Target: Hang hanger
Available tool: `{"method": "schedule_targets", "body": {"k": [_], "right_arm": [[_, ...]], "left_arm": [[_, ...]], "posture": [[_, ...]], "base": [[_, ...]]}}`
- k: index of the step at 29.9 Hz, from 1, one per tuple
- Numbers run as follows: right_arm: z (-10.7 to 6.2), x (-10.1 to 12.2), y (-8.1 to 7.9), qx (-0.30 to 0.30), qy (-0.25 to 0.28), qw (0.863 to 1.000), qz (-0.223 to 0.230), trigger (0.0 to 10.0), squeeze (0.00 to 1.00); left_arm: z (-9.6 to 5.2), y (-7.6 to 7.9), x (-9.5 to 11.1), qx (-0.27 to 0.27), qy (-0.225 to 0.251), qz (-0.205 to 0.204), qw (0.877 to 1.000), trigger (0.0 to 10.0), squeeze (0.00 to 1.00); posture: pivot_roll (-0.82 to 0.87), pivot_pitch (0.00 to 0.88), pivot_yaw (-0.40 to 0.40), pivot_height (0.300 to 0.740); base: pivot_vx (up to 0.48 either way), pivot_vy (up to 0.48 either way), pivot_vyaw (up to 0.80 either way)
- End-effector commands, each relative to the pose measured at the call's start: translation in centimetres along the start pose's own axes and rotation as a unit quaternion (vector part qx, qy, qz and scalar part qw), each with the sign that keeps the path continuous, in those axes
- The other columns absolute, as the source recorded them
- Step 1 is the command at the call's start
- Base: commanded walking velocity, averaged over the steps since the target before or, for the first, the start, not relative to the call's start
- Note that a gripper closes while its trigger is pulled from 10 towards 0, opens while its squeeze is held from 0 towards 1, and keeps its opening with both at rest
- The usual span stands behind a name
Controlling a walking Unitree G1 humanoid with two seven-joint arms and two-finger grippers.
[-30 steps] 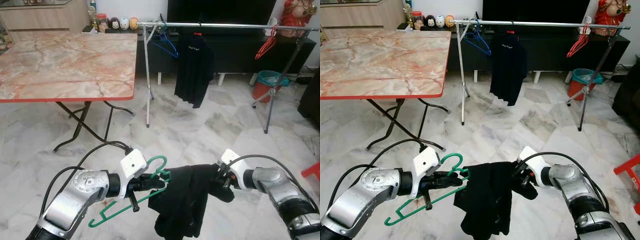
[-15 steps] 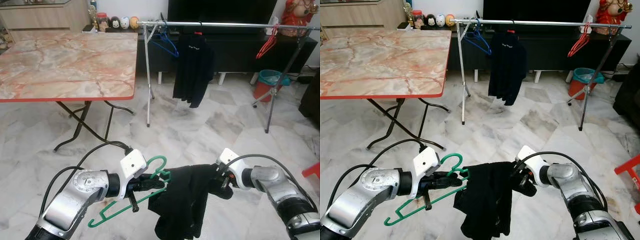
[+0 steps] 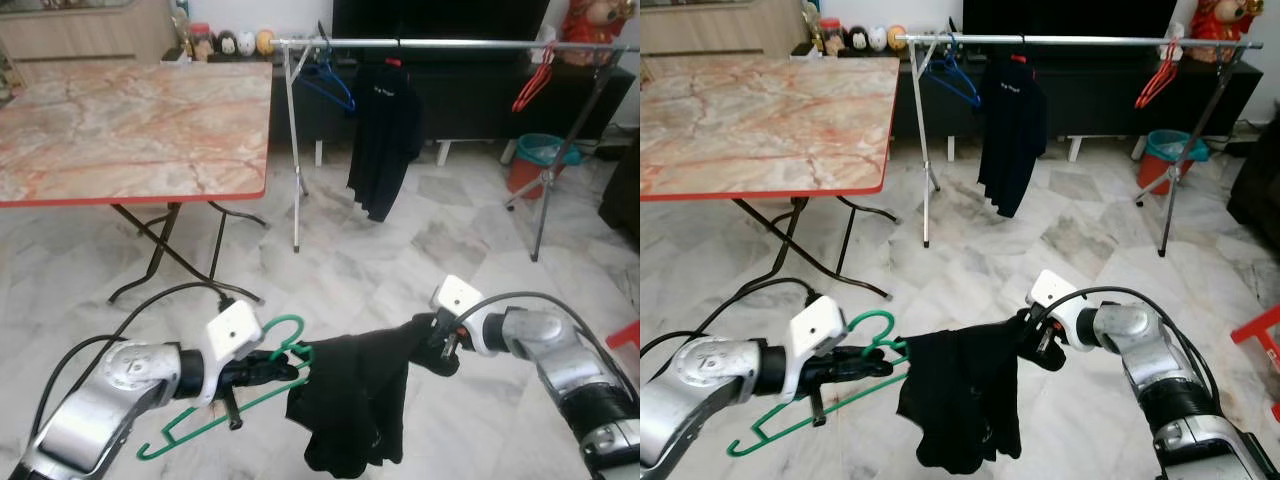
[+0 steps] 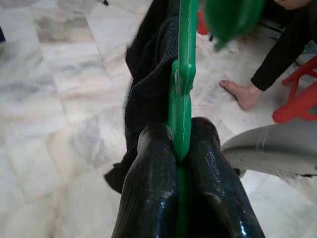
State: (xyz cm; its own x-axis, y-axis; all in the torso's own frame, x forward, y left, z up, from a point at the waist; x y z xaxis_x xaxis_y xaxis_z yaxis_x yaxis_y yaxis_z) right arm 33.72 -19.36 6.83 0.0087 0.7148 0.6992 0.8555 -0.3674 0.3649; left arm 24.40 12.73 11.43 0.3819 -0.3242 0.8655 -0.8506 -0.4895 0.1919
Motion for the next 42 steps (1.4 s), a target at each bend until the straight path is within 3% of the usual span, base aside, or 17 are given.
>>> {"method": "schedule_targets", "body": {"k": [1,2,5,9,14,17,19,20,21,22,23,26,31,33,36,39,42], "right_arm": [[-0.7,0.1,-0.1,0.012,0.0,1.0,-0.012,0.0,0.0],[-0.7,0.1,-0.1,0.012,0.0,1.0,-0.012,0.0,0.0],[-1.5,0.4,0.5,0.011,-0.007,1.0,-0.025,0.0,0.0],[-1.5,0.7,0.8,0.009,-0.007,1.0,-0.028,0.0,0.0],[-1.3,1.6,1.1,0.007,0.0,0.999,-0.034,0.0,0.0],[-1.2,1.4,1.6,-0.022,-0.002,1.0,-0.02,0.0,0.0],[-1.1,1.4,2.7,-0.079,0.008,0.997,0.0,0.0,0.0],[-1.0,1.3,3.3,-0.12,0.019,0.992,0.028,1.0,0.0],[-1.0,1.2,3.9,-0.164,0.033,0.984,0.057,4.0,0.0],[-1.1,1.1,4.1,-0.196,0.045,0.977,0.077,8.5,0.0],[-1.1,0.9,4.0,-0.223,0.059,0.967,0.11,10.0,0.0],[-1.0,-0.4,3.1,-0.283,0.077,0.939,0.179,10.0,0.0],[-0.2,-3.5,-1.0,-0.342,0.053,0.905,0.246,10.0,0.0],[-0.9,-5.4,-2.0,-0.411,0.038,0.859,0.302,10.0,0.0],[-1.3,-6.1,-2.7,-0.457,0.032,0.825,0.33,10.0,0.0],[-1.0,-5.3,-2.5,-0.469,0.057,0.81,0.347,10.0,0.0],[-0.8,-4.5,-2.5,-0.47,0.066,0.812,0.34,10.0,0.0]], "left_arm": [[-2.3,-1.2,-0.1,0.028,-0.003,0.01,1.0,10.0,0.0],[-2.3,-1.2,-0.1,0.028,-0.003,0.01,1.0,10.0,0.0],[-5.1,-3.2,-2.4,0.077,-0.065,0.014,0.995,10.0,0.0],[-5.6,-3.9,-3.5,0.097,-0.091,0.013,0.991,10.0,0.0],[-5.9,-5.3,-8.2,0.145,-0.138,-0.013,0.98,10.0,0.0],[-6.0,-6.9,-10.0,0.217,-0.117,-0.037,0.968,10.0,0.0],[-6.1,-8.9,-10.3,0.306,-0.073,-0.043,0.948,10.0,0.0],[-6.4,-10.0,-10.4,0.363,-0.039,-0.054,0.929,10.0,0.0],[-6.7,-10.7,-10.5,0.413,-0.001,-0.085,0.907,10.0,0.0],[-6.8,-11.1,-10.7,0.443,0.028,-0.113,0.889,10.0,0.0],[-6.8,-11.2,-10.8,0.463,0.054,-0.136,0.874,10.0,0.0],[-5.9,-10.9,-10.9,0.478,0.104,-0.165,0.857,10.0,0.0],[-4.1,-10.9,-11.3,0.481,0.142,-0.195,0.843,10.0,0.0],[-4.0,-11.2,-10.9,0.487,0.174,-0.204,0.831,10.0,0.0],[-4.1,-11.7,-10.6,0.494,0.188,-0.214,0.821,10.0,0.0],[-4.5,-12.2,-10.7,0.507,0.185,-0.22,0.813,10.0,0.0],[-4.9,-12.6,-11.1,0.511,0.178,-0.221,0.811,10.0,0.0]], "posture": [[0.08,0.0,0.01,0.74],[0.08,0.0,0.01,0.74],[0.09,0.0,0.009,0.74],[0.09,0.0,0.01,0.74],[0.09,0.0,0.009,0.74],[0.1,0.0,0.006,0.74],[0.09,0.0,0.003,0.74],[0.09,0.0,0.001,0.74],[0.09,0.0,-0.004,0.74],[0.09,0.0,-0.007,0.74],[0.09,0.0,-0.009,0.74],[0.08,0.0,-0.012,0.74],[0.08,0.0,-0.006,0.74],[0.07,0.0,0.009,0.74],[0.07,0.0,0.028,0.74],[0.06,0.0,0.045,0.74],[0.06,0.0,0.059,0.74]], "base": [[0.0,0.0,0.0],[0.0,0.0,0.0],[0.0,0.0,0.0],[0.0,0.0,0.0],[0.0,0.0,0.0],[0.0,0.0,0.0],[0.0,0.0,0.0],[0.0,0.0,0.0],[0.0,0.0,0.0],[0.0,0.0,0.0],[0.0,0.0,0.0],[0.0,0.0,0.0],[0.0,0.0,0.0],[0.0,0.0,0.0],[0.0,0.0,0.0],[0.0,0.0,0.0],[0.0,0.16,0.0]]}}
Point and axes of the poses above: a point about 5 cm out from each wrist's last joint towards the gripper, its own z axis pointing out of the wrist towards the gripper, its own x axis along the axis of the wrist's last joint, y = z × x, the point moved 4 cm from there along z, pointing out of the wrist towards the gripper, and after that the axes turned 13 degrees about -z, right-handed, at the moved point
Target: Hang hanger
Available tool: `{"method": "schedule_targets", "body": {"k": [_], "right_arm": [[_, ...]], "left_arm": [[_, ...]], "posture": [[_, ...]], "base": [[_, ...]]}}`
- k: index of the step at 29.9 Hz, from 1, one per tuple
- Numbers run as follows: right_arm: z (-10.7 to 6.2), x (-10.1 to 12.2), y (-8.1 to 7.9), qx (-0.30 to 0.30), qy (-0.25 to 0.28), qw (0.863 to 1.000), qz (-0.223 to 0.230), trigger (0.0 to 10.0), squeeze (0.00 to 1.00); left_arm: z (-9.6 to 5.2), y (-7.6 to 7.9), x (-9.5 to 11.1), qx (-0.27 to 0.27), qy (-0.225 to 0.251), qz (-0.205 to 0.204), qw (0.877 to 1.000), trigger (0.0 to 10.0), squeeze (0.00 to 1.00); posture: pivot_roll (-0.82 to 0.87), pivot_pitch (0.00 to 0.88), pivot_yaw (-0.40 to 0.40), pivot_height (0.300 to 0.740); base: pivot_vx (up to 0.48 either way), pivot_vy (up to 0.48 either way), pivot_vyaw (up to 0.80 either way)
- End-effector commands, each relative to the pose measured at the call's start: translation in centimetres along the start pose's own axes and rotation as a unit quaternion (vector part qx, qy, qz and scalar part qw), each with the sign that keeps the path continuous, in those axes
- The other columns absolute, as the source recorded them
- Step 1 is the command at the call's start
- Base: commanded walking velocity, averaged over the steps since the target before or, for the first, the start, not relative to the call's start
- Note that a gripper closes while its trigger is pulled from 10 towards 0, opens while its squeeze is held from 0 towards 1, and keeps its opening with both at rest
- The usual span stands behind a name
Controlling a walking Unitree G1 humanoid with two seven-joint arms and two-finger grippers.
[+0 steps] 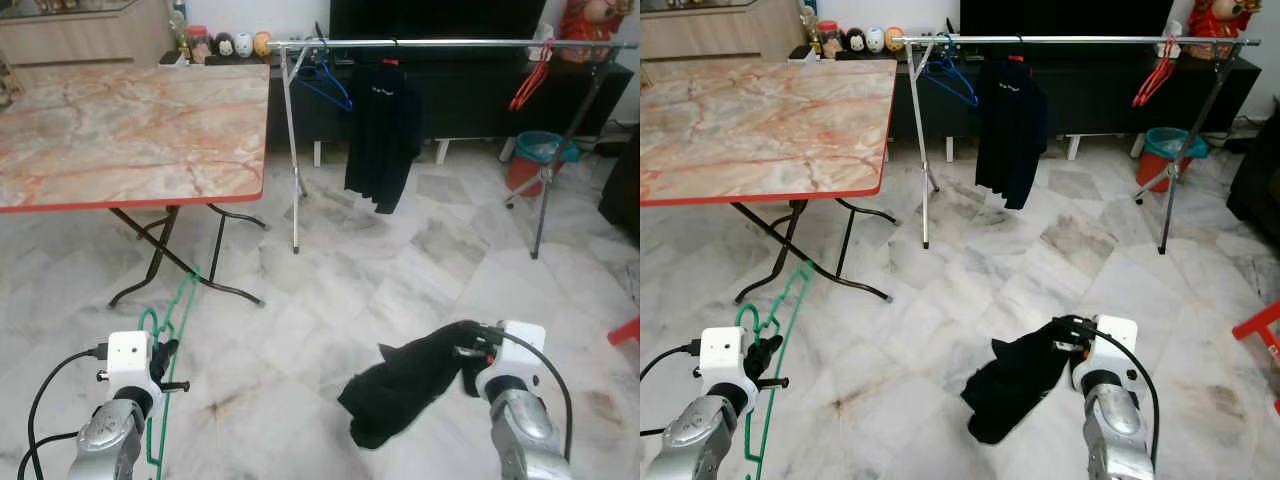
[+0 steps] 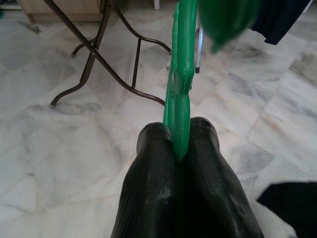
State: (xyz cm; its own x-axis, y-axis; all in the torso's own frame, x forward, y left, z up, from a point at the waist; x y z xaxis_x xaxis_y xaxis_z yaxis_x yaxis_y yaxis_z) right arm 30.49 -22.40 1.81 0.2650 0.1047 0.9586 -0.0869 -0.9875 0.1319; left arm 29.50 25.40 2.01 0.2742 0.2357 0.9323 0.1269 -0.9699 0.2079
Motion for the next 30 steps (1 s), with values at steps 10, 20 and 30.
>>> {"method": "schedule_targets", "body": {"k": [10,20,30], "right_arm": [[0.1,2.2,-0.3,-0.035,0.056,0.998,-0.004,10.0,0.0],[0.4,2.5,-1.0,-0.026,0.061,0.998,-0.008,10.0,0.0],[1.1,3.7,-0.8,-0.023,0.074,0.997,-0.016,10.0,0.0]], "left_arm": [[-0.1,-6.0,-1.4,0.059,-0.054,0.009,0.997,10.0,0.0],[-2.9,-11.0,-2.7,0.111,-0.105,0.004,0.988,10.0,0.0],[-2.5,-11.4,-1.0,0.099,-0.089,0.005,0.991,10.0,0.0]], "posture": [[0.08,0.0,0.083,0.74],[0.09,0.0,0.082,0.74],[0.08,0.0,0.071,0.74]], "base": [[0.0,0.48,0.27],[0.0,0.48,0.0],[0.0,0.48,0.0]]}}
Point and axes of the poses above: a point about 5 cm out from each wrist's last joint towards the gripper, its own z axis pointing out of the wrist towards the gripper, its own x axis along the axis of the wrist's last joint, y = z × x, the point moved 4 cm from there along z, pointing out of the wrist towards the gripper, and after that the axes turned 13 degrees about -z, right-handed, at the moved point
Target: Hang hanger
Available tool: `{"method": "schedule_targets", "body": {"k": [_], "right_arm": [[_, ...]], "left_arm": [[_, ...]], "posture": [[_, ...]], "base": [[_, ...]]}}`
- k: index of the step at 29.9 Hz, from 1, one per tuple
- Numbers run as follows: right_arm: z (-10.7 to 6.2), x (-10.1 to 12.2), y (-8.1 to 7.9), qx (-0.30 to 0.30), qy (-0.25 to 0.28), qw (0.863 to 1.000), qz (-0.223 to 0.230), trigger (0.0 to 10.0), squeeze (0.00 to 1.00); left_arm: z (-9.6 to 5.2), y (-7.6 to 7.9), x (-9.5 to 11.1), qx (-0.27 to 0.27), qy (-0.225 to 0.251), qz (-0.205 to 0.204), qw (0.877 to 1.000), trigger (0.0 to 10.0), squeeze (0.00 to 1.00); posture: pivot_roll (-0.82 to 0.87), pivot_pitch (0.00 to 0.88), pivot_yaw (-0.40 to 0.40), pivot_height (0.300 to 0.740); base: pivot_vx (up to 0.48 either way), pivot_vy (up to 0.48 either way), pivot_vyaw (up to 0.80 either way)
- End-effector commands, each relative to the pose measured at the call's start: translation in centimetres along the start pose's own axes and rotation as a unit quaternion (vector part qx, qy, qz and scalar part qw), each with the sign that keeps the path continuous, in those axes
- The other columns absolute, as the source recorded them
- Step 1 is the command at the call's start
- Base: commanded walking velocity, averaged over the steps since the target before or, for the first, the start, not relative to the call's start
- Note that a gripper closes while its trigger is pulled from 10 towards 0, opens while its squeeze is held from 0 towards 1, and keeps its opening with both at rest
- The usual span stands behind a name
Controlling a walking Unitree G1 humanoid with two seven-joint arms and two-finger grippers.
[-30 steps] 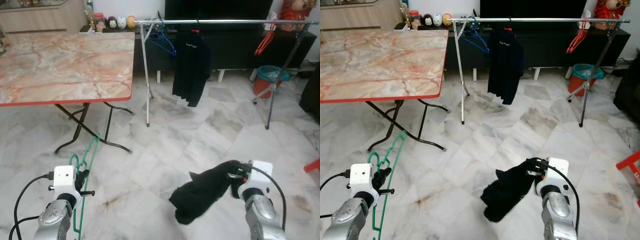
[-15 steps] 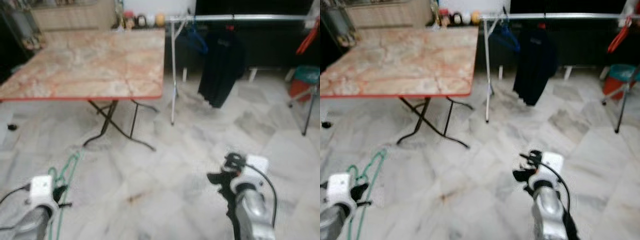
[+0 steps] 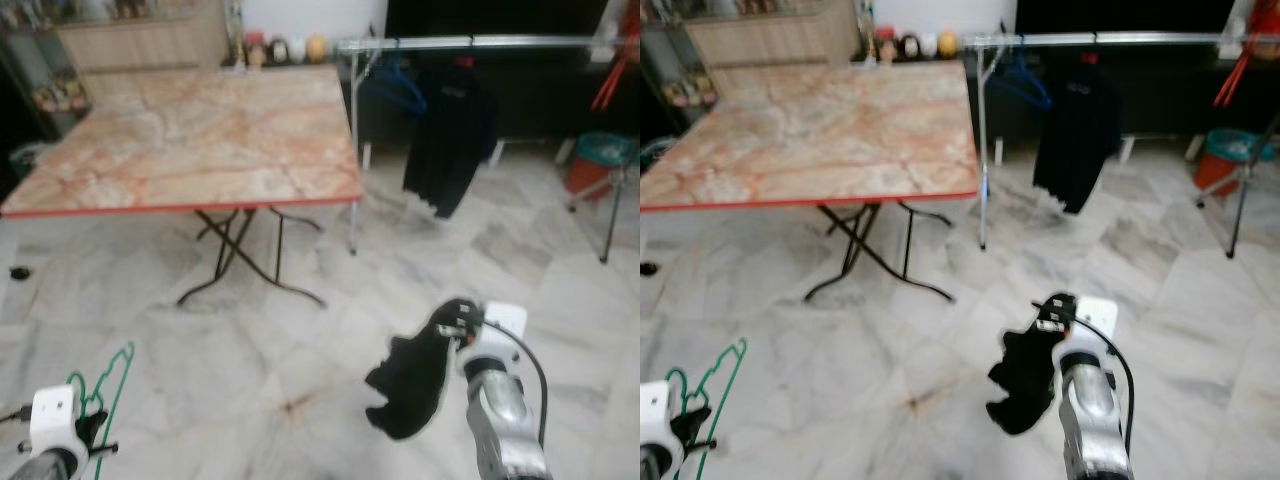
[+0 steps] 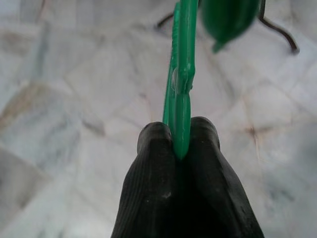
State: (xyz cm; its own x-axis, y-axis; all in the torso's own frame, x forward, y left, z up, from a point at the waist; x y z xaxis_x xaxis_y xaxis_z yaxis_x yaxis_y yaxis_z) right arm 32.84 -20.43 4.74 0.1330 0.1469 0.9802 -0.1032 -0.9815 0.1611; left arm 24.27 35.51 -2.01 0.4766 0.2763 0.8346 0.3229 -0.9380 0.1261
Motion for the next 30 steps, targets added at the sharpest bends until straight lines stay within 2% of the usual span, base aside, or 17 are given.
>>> {"method": "schedule_targets", "body": {"k": [1,6,9,11,16,22,27,30], "right_arm": [[0.0,0.1,1.1,-0.013,0.006,1.0,-0.003,10.0,0.0],[0.0,0.5,1.1,-0.011,0.013,1.0,-0.008,10.0,0.0],[0.1,0.7,1.3,-0.016,0.015,1.0,-0.007,10.0,0.0],[0.1,0.7,1.4,-0.016,0.016,1.0,-0.007,10.0,0.0],[0.2,1.0,1.5,-0.014,0.02,1.0,-0.011,10.0,0.0],[0.2,1.1,1.5,-0.012,0.022,1.0,-0.017,10.0,0.0],[0.4,1.6,1.8,-0.015,0.028,0.999,-0.019,10.0,0.0],[0.7,2.6,2.3,-0.022,0.043,0.999,-0.022,10.0,0.0]], "left_arm": [[0.4,0.3,2.4,-0.015,0.033,0.009,0.999,10.0,0.0],[0.7,1.2,2.6,-0.023,0.039,0.011,0.999,10.0,0.0],[1.2,2.5,2.3,-0.031,0.041,0.013,0.999,10.0,0.0],[1.2,2.6,2.3,-0.032,0.041,0.013,0.999,10.0,0.0],[1.7,5.7,3.1,-0.073,0.08,0.023,0.994,10.0,0.0],[1.5,6.9,2.3,-0.086,0.096,0.026,0.991,10.0,0.0],[1.2,7.6,1.4,-0.089,0.105,0.028,0.99,10.0,0.0],[1.1,7.5,1.6,-0.078,0.112,0.024,0.99,10.0,0.0]], "posture": [[0.08,0.0,0.068,0.74],[0.08,0.0,0.062,0.74],[0.08,0.0,0.058,0.74],[0.08,0.0,0.057,0.74],[0.07,0.0,0.049,0.74],[0.07,0.0,0.043,0.74],[0.07,0.0,0.043,0.74],[0.08,0.0,0.045,0.74]], "base": [[0.0,0.48,0.0],[0.0,0.48,0.0],[0.0,0.48,0.0],[0.0,0.48,0.0],[0.0,0.48,0.0],[0.0,0.314,0.0],[0.0,0.0,0.0],[0.0,0.0,0.0]]}}
Point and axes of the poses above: a point about 5 cm out from each wrist's last joint towards the gripper, its own z axis pointing out of the wrist towards the gripper, its own x axis along the axis of the wrist's last joint, y = z × x, the point moved 4 cm from there along z, pointing out of the wrist towards the gripper, and after that the axes turned 13 degrees about -z, right-handed, at the moved point
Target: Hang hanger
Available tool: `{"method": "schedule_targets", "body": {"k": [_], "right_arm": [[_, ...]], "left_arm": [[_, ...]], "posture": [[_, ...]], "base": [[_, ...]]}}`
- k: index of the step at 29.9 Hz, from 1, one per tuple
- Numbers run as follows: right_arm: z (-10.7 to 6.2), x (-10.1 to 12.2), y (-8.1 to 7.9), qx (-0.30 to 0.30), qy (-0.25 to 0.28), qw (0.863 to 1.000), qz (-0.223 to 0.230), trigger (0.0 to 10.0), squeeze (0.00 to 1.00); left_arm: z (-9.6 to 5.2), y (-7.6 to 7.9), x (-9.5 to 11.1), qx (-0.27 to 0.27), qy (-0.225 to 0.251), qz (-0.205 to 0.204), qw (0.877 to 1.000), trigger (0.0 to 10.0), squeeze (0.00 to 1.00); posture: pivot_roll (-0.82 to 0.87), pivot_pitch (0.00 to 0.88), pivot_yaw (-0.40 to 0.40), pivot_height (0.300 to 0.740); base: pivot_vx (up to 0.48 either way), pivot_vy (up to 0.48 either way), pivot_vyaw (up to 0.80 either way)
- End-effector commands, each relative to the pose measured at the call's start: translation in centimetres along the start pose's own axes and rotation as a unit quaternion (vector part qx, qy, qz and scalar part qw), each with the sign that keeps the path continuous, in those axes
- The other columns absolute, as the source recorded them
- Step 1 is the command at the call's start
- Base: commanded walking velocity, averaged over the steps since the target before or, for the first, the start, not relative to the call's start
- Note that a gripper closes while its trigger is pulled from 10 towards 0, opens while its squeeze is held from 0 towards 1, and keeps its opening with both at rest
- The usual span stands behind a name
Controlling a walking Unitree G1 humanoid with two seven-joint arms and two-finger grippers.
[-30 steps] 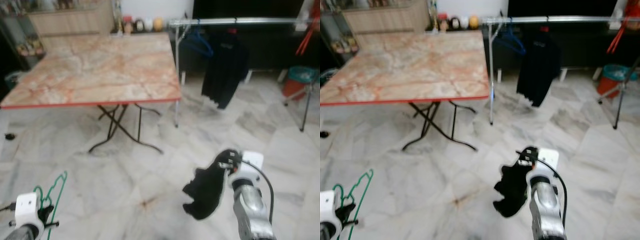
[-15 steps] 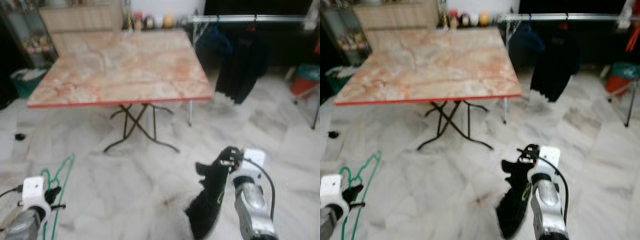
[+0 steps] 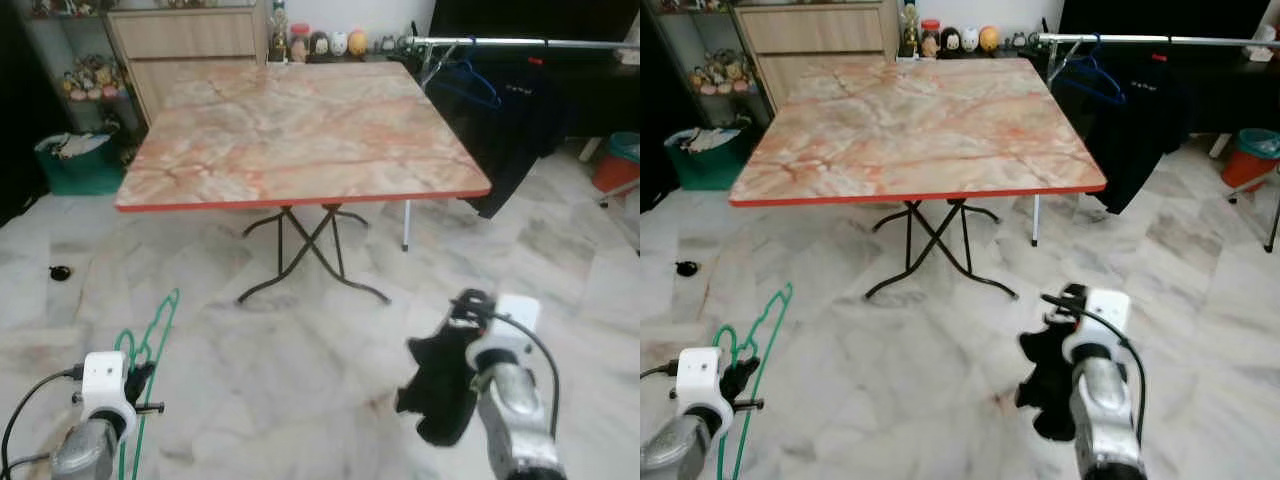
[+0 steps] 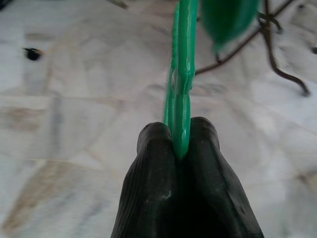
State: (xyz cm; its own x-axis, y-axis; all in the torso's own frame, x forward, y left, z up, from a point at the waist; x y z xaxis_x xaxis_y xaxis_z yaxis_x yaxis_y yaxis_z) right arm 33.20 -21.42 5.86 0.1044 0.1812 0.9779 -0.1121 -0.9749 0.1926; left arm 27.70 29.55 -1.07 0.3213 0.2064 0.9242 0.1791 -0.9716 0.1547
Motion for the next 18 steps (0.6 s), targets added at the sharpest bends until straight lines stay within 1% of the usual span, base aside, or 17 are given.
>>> {"method": "schedule_targets", "body": {"k": [1,2,3,4,7,9,12,13,14,15,16,18], "right_arm": [[0.5,1.9,1.4,-0.018,0.03,0.999,-0.006,10.0,0.0],[0.6,2.2,1.6,-0.021,0.035,0.999,-0.007,10.0,0.0],[0.8,2.6,1.7,-0.023,0.04,0.999,-0.01,10.0,0.0],[0.9,3.5,1.9,-0.025,0.053,0.998,-0.015,10.0,0.0],[1.0,3.9,1.9,-0.025,0.06,0.998,-0.017,10.0,0.0],[1.5,6.4,2.0,-0.028,0.097,0.995,-0.026,10.0,0.0],[1.8,7.4,2.2,-0.033,0.109,0.993,-0.026,10.0,0.0],[2.1,8.3,2.3,-0.034,0.121,0.992,-0.028,10.0,0.0],[2.1,8.3,2.3,-0.034,0.121,0.992,-0.028,10.0,0.0],[2.3,9.0,2.4,-0.035,0.13,0.99,-0.031,10.0,0.0],[2.3,9.0,2.4,-0.035,0.13,0.99,-0.031,10.0,0.0],[2.6,10.0,2.5,-0.034,0.142,0.989,-0.032,10.0,0.0]], "left_arm": [[0.3,0.6,0.9,-0.007,0.021,0.0,1.0,10.0,0.0],[0.4,0.7,0.8,-0.009,0.019,-0.005,1.0,10.0,0.0],[0.4,0.6,0.8,-0.006,0.015,0.0,1.0,10.0,0.0],[0.5,0.8,0.9,-0.008,0.014,0.004,1.0,10.0,0.0],[0.5,1.0,1.0,-0.011,0.017,0.002,1.0,10.0,0.0],[0.8,2.3,0.7,-0.015,0.023,-0.001,1.0,10.0,0.0],[0.9,2.9,0.2,-0.015,0.017,0.0,1.0,10.0,0.0],[1.0,3.2,-0.2,-0.015,0.012,0.0,1.0,10.0,0.0],[1.0,3.2,-0.2,-0.015,0.012,0.0,1.0,10.0,0.0],[1.0,3.5,-0.5,-0.015,0.008,0.0,1.0,10.0,0.0],[1.0,3.5,-0.5,-0.015,0.008,0.0,1.0,10.0,0.0],[0.9,3.8,-1.1,-0.014,0.001,-0.001,1.0,10.0,0.0]], "posture": [[0.07,0.0,0.045,0.74],[0.07,0.0,0.045,0.74],[0.07,0.0,0.045,0.74],[0.07,0.0,0.046,0.74],[0.07,0.0,0.046,0.74],[0.07,0.0,0.046,0.74],[0.07,0.0,0.047,0.74],[0.08,0.0,0.044,0.74],[0.08,0.0,0.044,0.74],[0.08,0.0,0.043,0.74],[0.08,0.0,0.043,0.74],[0.08,0.0,0.041,0.74]], "base": [[0.0,0.0,0.0],[0.0,0.0,0.0],[0.0,0.0,0.0],[0.0,0.0,0.0],[0.0,0.0,0.0],[0.0,0.0,0.0],[0.0,0.0,0.0],[0.0,0.0,0.0],[0.0,0.0,0.0],[0.244,0.0,0.0],[0.244,0.0,0.0],[0.24,0.0,0.0]]}}
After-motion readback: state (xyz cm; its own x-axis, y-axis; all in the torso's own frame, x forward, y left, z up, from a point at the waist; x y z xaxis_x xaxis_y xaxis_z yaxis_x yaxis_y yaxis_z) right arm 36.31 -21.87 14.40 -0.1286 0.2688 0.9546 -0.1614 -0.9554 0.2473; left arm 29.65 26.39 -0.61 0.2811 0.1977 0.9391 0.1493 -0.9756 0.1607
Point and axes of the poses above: a point about 5 cm out from each wrist's last joint towards the gripper, its own z axis pointing out of the wrist towards the gripper, its own x axis along the axis of the wrist's last joint, y = z × x, the point moved 4 cm from there along z, pointing out of the wrist towards the gripper, and after that the axes turned 13 degrees about -z, right-handed, at the moved point
